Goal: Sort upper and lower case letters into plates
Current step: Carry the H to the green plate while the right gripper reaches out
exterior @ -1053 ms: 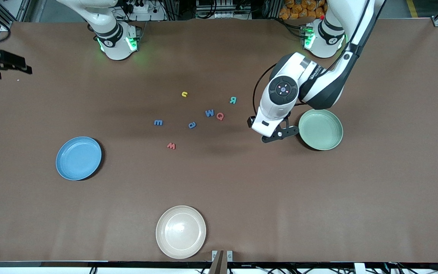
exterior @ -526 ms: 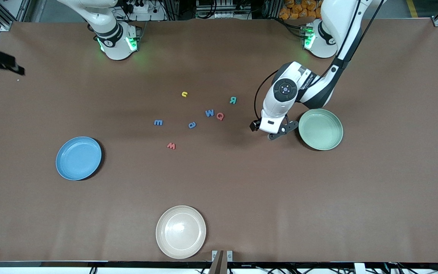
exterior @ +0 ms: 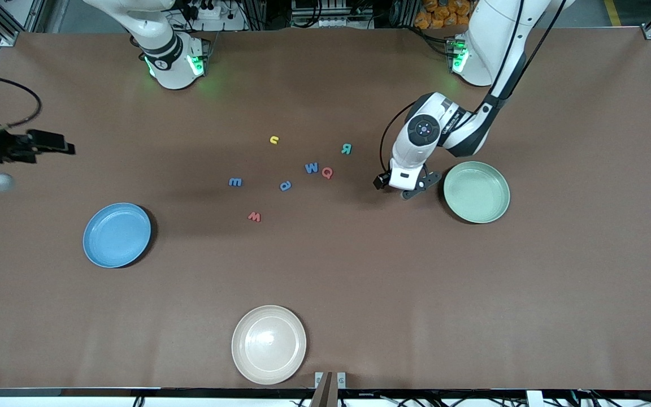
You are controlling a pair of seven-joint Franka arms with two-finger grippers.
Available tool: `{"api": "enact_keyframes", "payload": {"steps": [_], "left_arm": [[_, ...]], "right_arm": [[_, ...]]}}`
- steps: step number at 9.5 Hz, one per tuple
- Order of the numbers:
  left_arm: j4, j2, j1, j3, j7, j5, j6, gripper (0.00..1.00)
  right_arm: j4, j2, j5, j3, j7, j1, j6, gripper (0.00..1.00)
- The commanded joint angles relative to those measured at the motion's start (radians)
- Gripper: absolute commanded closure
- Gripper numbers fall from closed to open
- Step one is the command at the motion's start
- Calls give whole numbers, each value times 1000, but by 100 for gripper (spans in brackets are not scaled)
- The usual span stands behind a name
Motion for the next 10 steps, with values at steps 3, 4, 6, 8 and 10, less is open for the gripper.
{"api": "enact_keyframes", "payload": {"steps": [3,4,6,8,10], "left_arm": [[-6,-6,-12,5,-32,26,16,17],[-6,-6,-6,5,-32,61,15,17],[-9,-4,3,5,-32,120,15,22],[-8,-1,2,5,-32,121,15,37],[-8,-1,0,5,-32,121,15,79]], "right_arm": [[15,152,6,-4,1,108,125,0],[-11,176,4,-4,18,140,191,0],[-153,162,-2,-4,192,168,321,0],[-216,156,0,-4,369,193,371,0],[-427,57,9,-2,386,193,551,0]]}}
